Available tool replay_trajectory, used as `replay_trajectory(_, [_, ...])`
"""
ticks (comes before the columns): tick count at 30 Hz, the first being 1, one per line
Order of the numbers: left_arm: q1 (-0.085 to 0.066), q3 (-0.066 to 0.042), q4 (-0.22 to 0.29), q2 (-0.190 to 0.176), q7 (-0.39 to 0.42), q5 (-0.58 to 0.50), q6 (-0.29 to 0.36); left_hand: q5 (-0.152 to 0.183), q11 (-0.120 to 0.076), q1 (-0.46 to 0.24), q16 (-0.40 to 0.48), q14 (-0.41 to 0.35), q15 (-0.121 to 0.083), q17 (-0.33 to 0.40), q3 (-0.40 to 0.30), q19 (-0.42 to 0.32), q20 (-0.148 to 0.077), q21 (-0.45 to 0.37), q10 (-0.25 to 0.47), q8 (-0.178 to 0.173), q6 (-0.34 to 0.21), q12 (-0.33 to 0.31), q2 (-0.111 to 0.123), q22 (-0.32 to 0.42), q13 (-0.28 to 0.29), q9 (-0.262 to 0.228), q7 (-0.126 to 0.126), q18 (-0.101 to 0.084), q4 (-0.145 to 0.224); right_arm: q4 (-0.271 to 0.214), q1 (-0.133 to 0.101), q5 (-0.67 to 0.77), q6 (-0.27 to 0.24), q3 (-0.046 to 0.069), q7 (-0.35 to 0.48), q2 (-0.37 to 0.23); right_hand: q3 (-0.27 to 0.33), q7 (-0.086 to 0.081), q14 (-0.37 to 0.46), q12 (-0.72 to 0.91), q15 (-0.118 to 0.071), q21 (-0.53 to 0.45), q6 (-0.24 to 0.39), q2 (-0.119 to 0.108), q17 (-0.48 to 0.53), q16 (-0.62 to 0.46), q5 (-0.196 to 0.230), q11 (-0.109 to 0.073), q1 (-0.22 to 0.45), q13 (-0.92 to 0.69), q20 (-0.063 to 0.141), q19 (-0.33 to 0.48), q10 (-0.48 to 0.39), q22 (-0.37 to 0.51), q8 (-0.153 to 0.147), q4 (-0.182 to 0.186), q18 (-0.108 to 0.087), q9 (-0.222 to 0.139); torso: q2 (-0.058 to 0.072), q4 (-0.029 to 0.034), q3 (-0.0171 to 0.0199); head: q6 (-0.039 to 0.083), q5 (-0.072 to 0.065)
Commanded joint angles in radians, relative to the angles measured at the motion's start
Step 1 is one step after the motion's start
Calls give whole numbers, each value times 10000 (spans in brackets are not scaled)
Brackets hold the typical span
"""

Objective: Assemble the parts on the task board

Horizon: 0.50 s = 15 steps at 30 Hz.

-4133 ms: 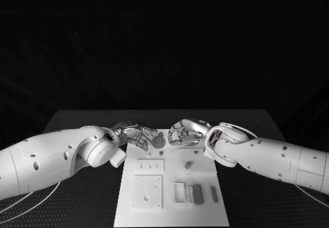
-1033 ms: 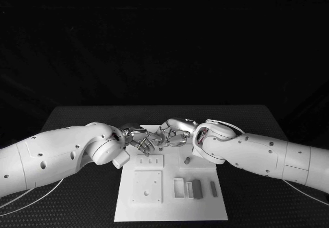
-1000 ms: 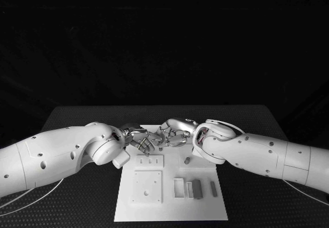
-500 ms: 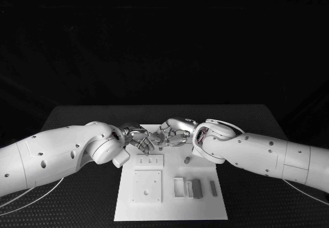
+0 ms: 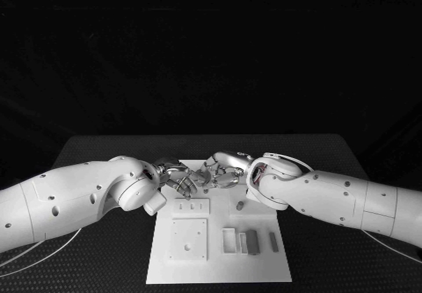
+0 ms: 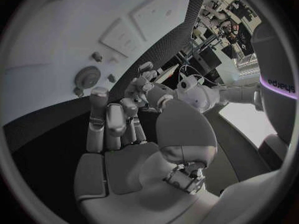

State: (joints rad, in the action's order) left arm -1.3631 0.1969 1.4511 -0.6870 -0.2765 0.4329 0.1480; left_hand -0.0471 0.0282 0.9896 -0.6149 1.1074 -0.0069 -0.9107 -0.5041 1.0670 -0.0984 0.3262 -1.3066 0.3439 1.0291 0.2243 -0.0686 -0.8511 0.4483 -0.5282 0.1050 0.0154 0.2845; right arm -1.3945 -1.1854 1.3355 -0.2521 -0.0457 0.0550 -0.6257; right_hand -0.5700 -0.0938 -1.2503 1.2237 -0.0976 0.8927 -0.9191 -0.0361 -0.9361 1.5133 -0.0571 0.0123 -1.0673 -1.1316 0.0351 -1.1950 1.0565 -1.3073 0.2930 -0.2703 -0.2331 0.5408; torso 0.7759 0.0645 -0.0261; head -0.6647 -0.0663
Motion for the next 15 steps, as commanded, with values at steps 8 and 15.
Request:
replay_trajectory(8, [-10, -9, -47, 13, 103, -392, 311, -26, -62, -36, -161, 115, -81, -80, -363, 135, -119, 83, -157, 106, 251, 91, -65, -105, 235, -248, -130, 99, -58, 37, 9, -65, -34, -3, -102, -13, 87, -490, 78, -72, 176, -64, 398, -624, 180, -104, -30, 172, 306, 95, 59, 26, -127, -151, -387, 116, -287, -142, -1, -1, 14, -18, 15])
replay_trajectory(15, [-10, -6, -103, 6, 37, -487, 210, -37, -87, -168, -233, 137, -106, -124, -582, 141, -152, 83, -192, 118, 292, 99, -84, -178, 384, -352, -152, 70, -27, 128, 9, -110, -462, -3, -61, -181, 239, -718, 211, -136, 343, -118, 1072, -902, 327, -140, -35, 378, 418, 128, 46, 72, -272, -148, -776, 129, -287, -309, -3, -3, 23, -21, 32])
